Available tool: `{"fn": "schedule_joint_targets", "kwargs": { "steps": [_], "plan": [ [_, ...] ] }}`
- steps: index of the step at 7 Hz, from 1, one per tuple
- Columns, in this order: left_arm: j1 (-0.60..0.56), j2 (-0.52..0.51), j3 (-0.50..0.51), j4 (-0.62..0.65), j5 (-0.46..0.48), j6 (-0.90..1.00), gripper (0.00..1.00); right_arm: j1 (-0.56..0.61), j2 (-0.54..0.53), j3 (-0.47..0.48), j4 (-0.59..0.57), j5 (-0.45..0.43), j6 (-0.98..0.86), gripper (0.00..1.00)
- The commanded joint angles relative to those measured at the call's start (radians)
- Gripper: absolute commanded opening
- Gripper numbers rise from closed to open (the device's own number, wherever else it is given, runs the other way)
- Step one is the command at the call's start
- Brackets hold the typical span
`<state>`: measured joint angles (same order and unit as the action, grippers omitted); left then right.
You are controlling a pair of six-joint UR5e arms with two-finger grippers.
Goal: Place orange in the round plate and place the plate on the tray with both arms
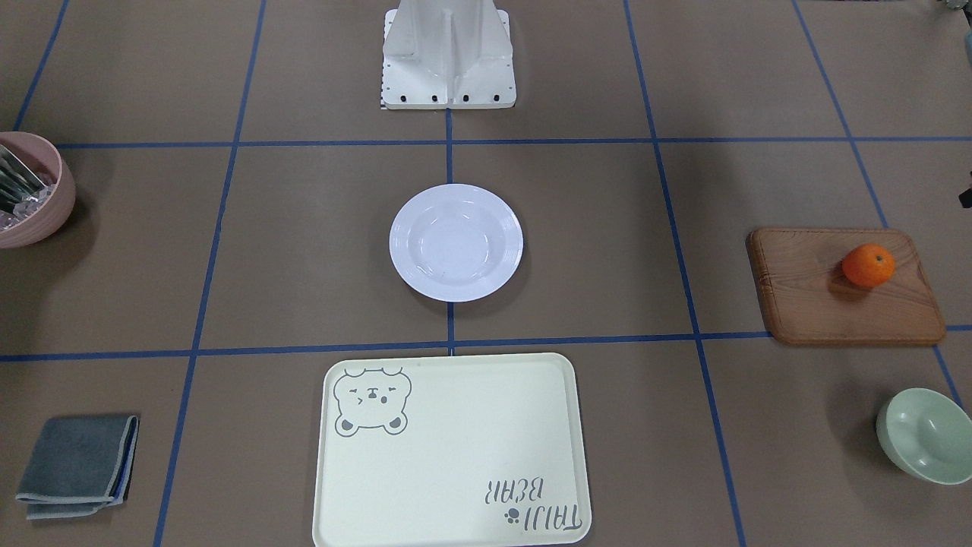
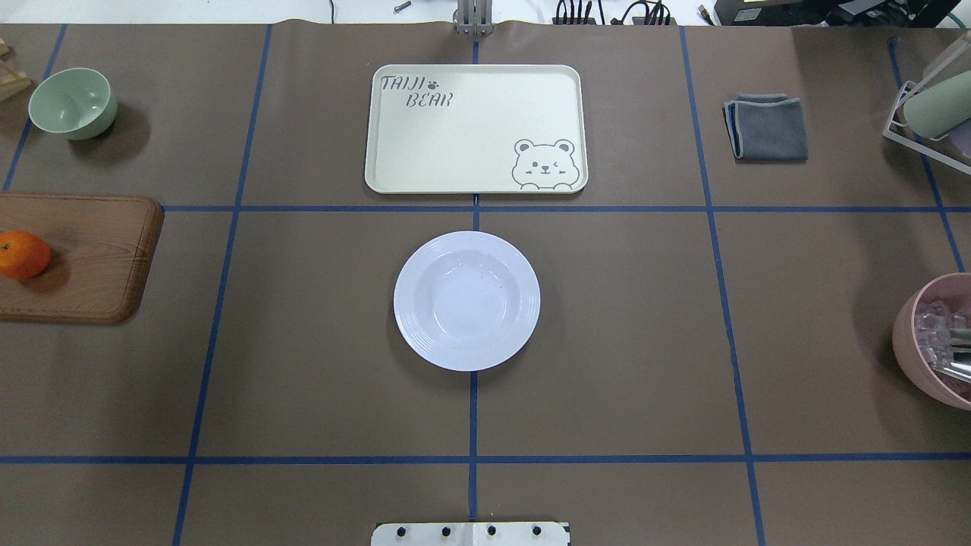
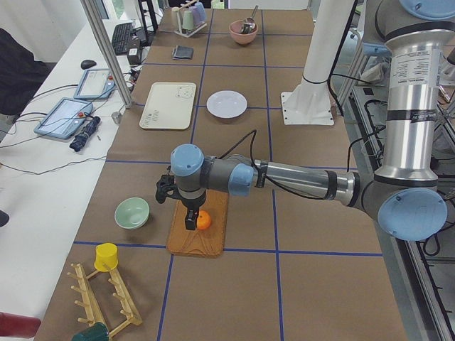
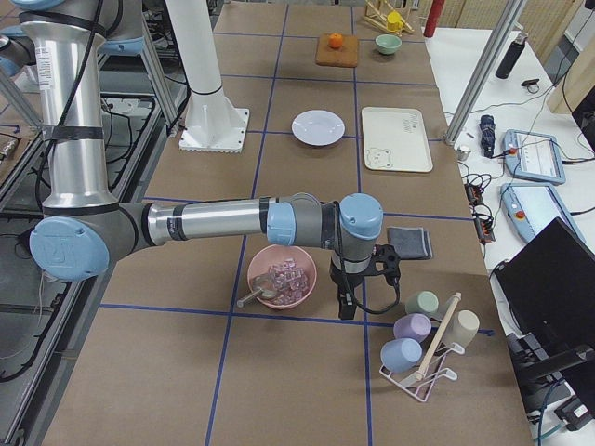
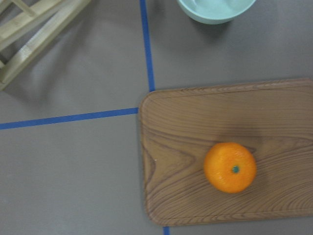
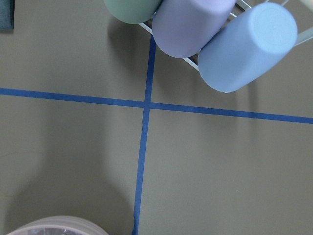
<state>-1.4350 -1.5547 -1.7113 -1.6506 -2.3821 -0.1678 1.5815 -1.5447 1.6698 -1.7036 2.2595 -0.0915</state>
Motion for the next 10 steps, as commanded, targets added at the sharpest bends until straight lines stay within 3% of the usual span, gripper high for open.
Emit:
{"fn": "schedule_joint_targets", "kwargs": {
  "steps": [1,3,6,8,10],
  "plan": [
    [0.109,-0.004,0.069,-0.175,0.044,-0.198,0.99,-0.002,-0.008,-0.022,0.002,0.014,0.006,1.00],
    [0.149,-0.027,0.198,-0.315,0.069,-0.220,0.99,-0.002,-0.011,-0.022,0.002,0.031,0.007,1.00],
    [0.211,-0.091,0.266,-0.321,0.070,-0.271,0.99,-0.002,-0.002,-0.015,0.002,0.048,0.010,1.00],
    [0.240,-0.093,0.291,-0.321,0.072,-0.269,0.99,-0.002,0.000,-0.018,-0.005,0.116,0.010,1.00],
    [0.275,-0.093,0.308,-0.321,0.070,-0.269,0.99,-0.002,0.002,-0.022,-0.005,0.117,0.009,1.00]
  ]
}}
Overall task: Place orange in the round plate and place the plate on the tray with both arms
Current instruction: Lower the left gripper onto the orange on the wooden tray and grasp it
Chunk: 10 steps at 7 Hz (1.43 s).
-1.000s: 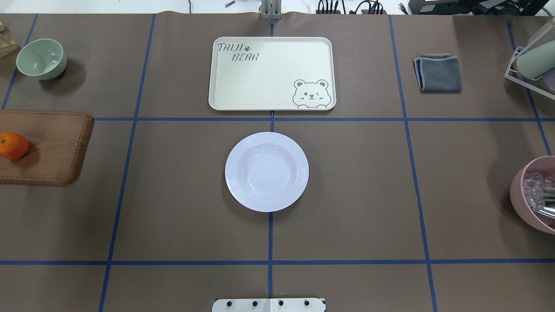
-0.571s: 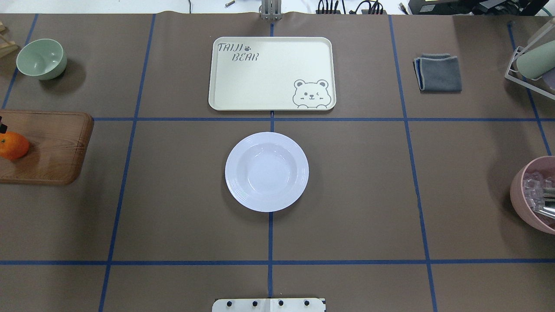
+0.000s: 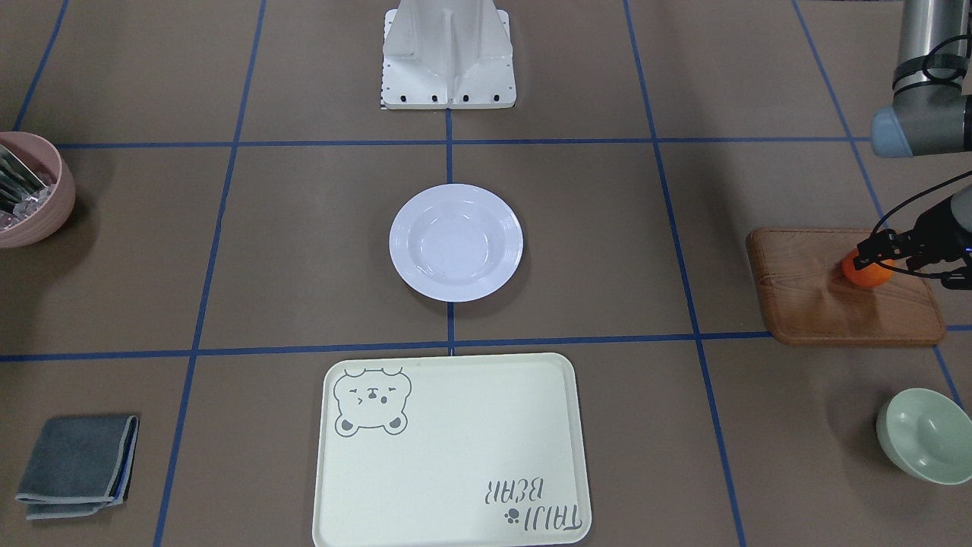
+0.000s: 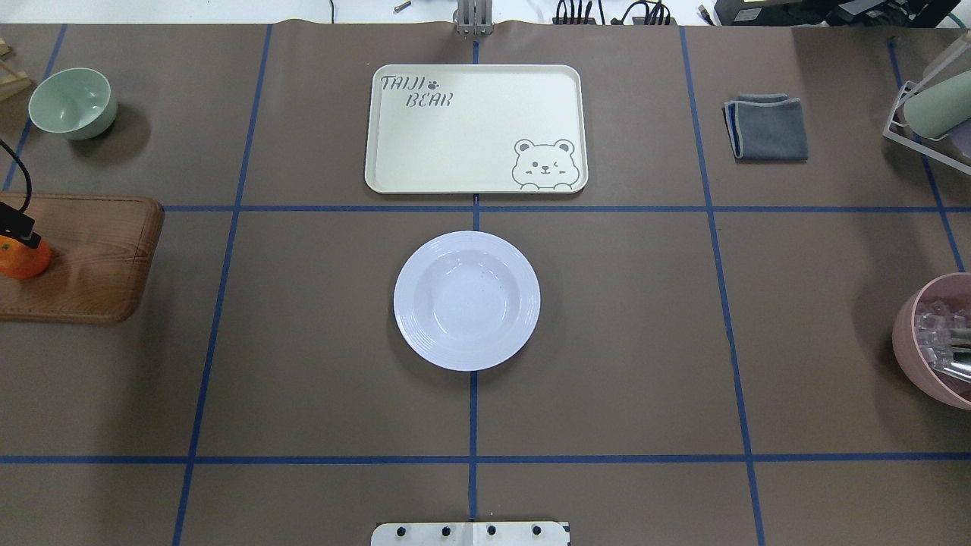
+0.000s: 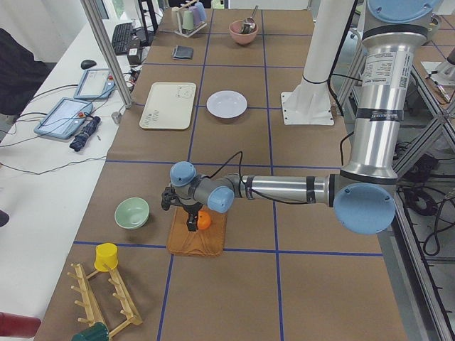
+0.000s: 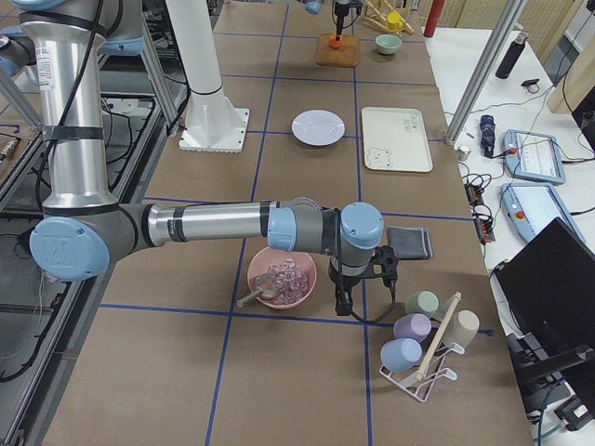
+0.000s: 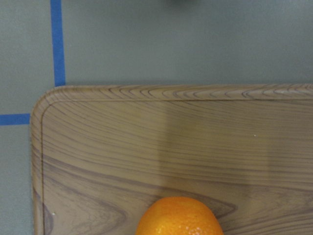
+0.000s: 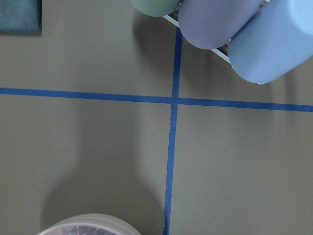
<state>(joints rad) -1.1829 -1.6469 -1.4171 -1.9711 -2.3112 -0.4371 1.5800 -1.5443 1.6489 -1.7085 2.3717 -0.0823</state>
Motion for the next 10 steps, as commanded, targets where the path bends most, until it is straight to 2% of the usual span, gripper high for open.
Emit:
{"fn": "schedule_joint_targets", "kwargs": {
  "steps": [1,2,3,4,5,6,7,8,9,10],
  "plan": [
    [0.037,-0.001,0.018,0.000,0.000,0.000,0.99,0.000,0.001,0.002,0.000,0.004,0.001,1.00],
    [0.042,-0.001,0.027,0.000,0.000,0.004,0.99,0.000,0.003,0.003,0.000,0.006,0.002,1.00],
    [0.040,-0.001,0.027,0.000,0.001,0.008,0.71,0.000,0.003,0.006,-0.002,0.007,0.004,1.00],
    [0.040,-0.001,0.018,0.006,0.001,0.008,0.18,0.000,0.003,0.009,0.001,0.027,0.044,1.00],
    [0.040,0.001,-0.006,0.011,-0.007,0.005,0.00,-0.002,0.004,0.023,0.010,0.073,0.109,1.00],
    [0.040,-0.004,-0.078,0.053,-0.011,-0.011,0.00,-0.023,0.019,0.051,0.012,0.113,0.136,1.00],
    [0.040,-0.074,-0.171,0.215,-0.010,-0.094,0.00,-0.049,0.029,0.058,0.041,0.174,0.142,1.00],
    [0.042,-0.162,-0.257,0.380,-0.013,-0.159,0.00,-0.099,0.055,0.066,0.078,0.222,0.244,1.00],
    [0.093,-0.282,-0.317,0.522,-0.026,-0.281,0.00,-0.168,0.093,0.069,0.134,0.221,0.401,1.00],
    [0.194,-0.421,-0.333,0.596,-0.028,-0.463,0.00,-0.248,0.099,0.063,0.249,0.207,0.535,1.00]
  ]
}}
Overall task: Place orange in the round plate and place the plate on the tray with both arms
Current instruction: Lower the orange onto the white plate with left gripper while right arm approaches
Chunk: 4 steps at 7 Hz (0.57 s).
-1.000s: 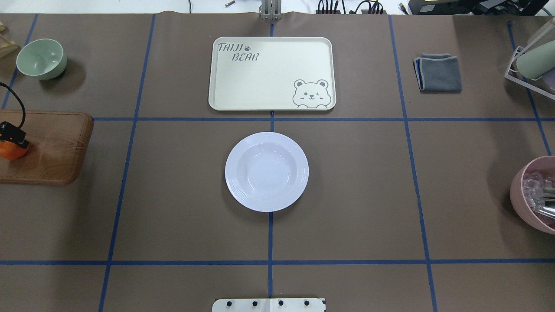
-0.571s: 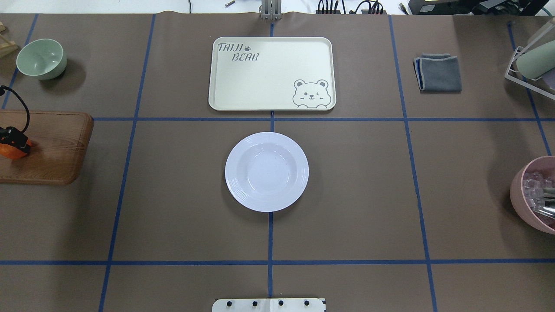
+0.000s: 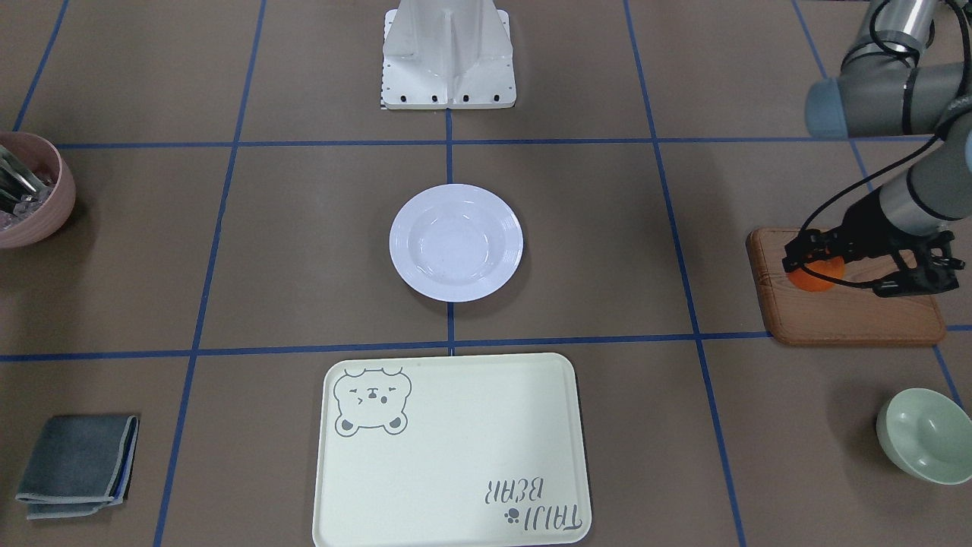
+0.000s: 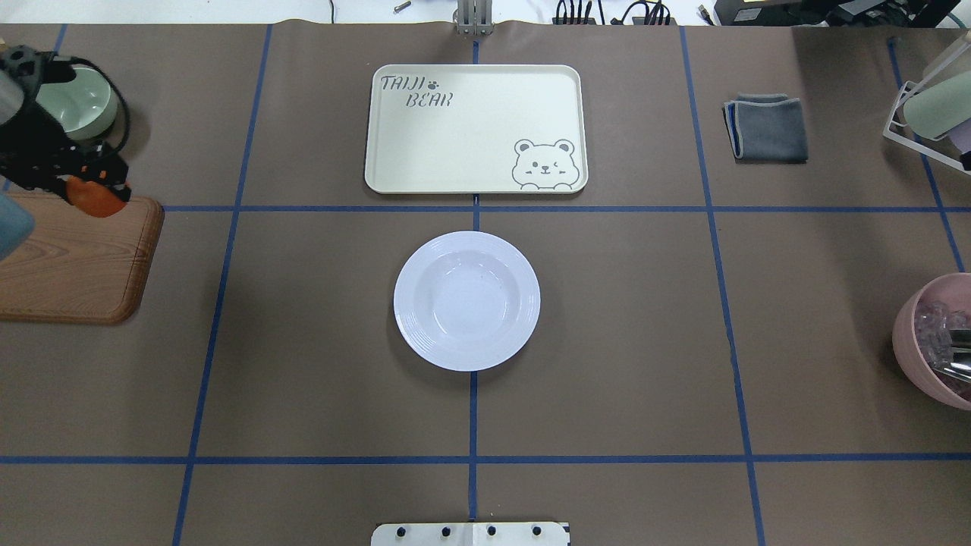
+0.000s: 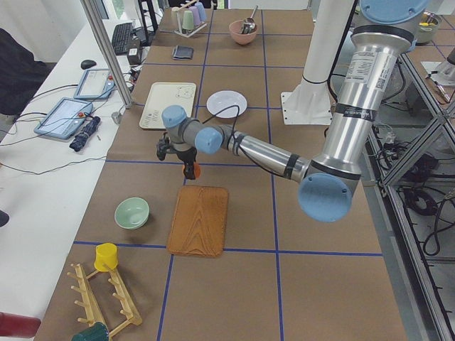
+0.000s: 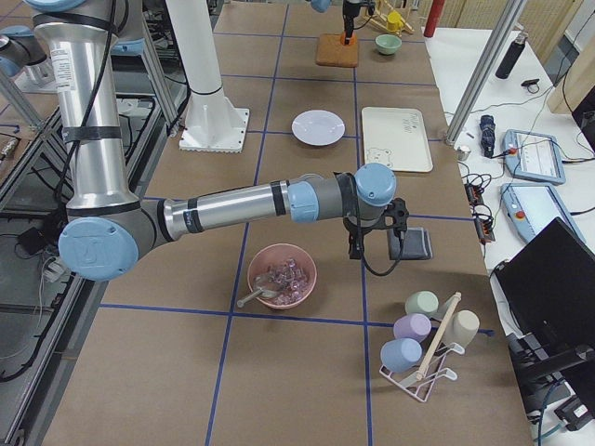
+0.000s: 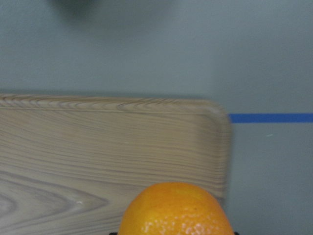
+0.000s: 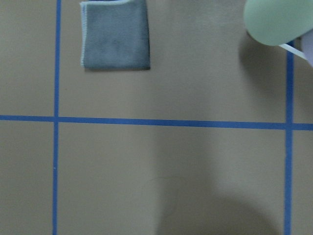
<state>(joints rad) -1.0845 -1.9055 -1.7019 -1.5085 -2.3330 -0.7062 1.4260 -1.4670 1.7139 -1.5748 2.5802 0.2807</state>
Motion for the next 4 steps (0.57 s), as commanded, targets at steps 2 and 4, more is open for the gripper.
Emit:
{"fn": "schedule_joint_targets", "kwargs": {
  "steps": [2,4],
  "plan": [
    [0.303,-0.342,-0.032,0.131,0.039,-0.533,0.00,-0.201,0.042,-0.016,0.330,-0.070,0.390,1.00],
    [0.435,-0.468,0.074,0.088,0.133,-0.701,0.00,-0.264,0.118,-0.033,0.391,-0.101,0.561,1.00]
  ]
}}
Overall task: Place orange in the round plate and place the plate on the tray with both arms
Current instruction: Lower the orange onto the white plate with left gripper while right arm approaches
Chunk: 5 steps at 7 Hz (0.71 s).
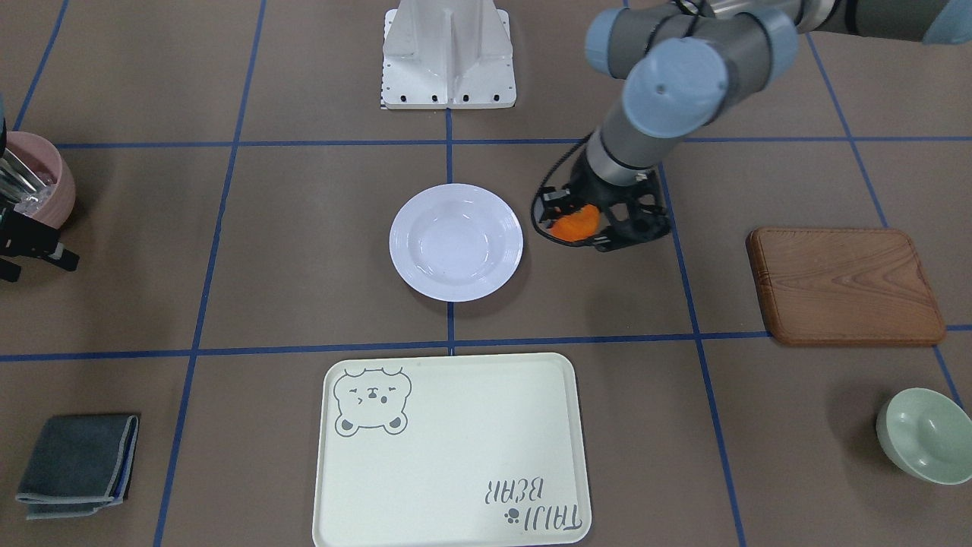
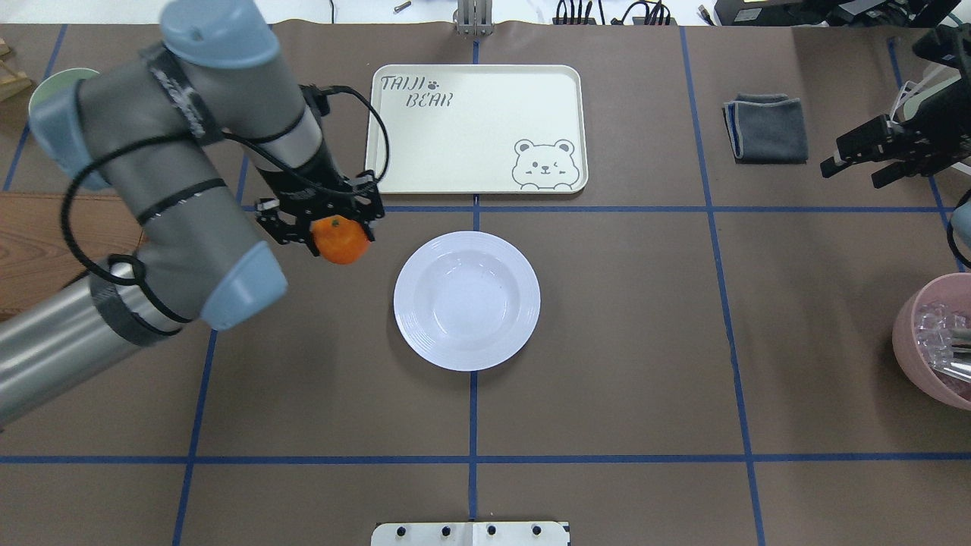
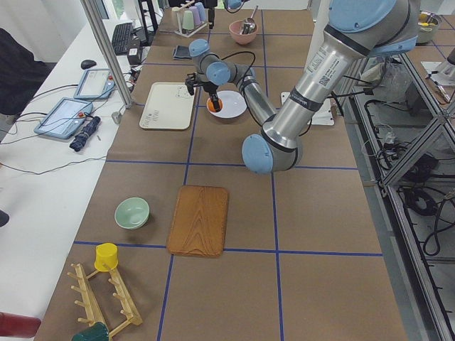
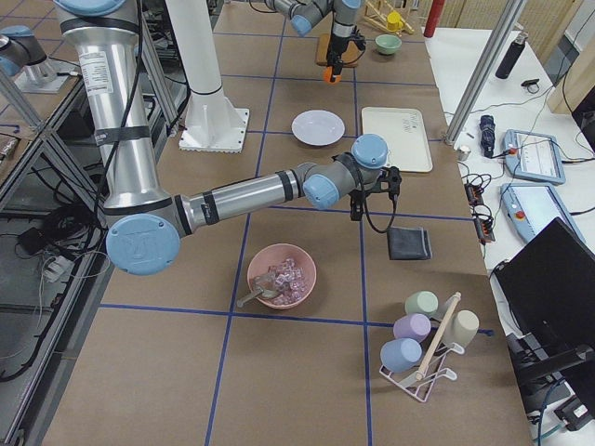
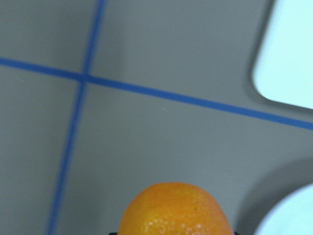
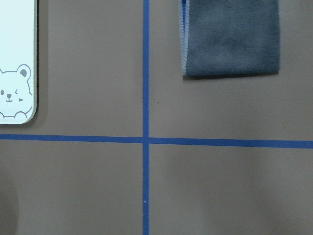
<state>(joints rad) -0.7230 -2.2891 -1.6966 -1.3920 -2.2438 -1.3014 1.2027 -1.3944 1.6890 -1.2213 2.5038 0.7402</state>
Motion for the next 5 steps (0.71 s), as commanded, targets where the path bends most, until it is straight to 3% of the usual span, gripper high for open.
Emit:
{"fn": "schedule_joint_targets", "kwargs": {
  "steps": [1,2,5],
  "plan": [
    [0.120,-0.134,0.187,-0.144,0.091,-0.165,0.00,-0.072,0.075,-0.006,0.052,-0.039,0.155,1.00],
    [0.138,-0.148,0.263,-0.244,0.130,-0.209,0.00,-0.092,0.083,-0.008,0.101,-0.052,0.218,1.00],
    [0.192,-0.151,0.310,-0.265,0.171,-0.216,0.00,-0.195,0.098,-0.008,0.276,-0.158,0.431,1.00]
  ]
}}
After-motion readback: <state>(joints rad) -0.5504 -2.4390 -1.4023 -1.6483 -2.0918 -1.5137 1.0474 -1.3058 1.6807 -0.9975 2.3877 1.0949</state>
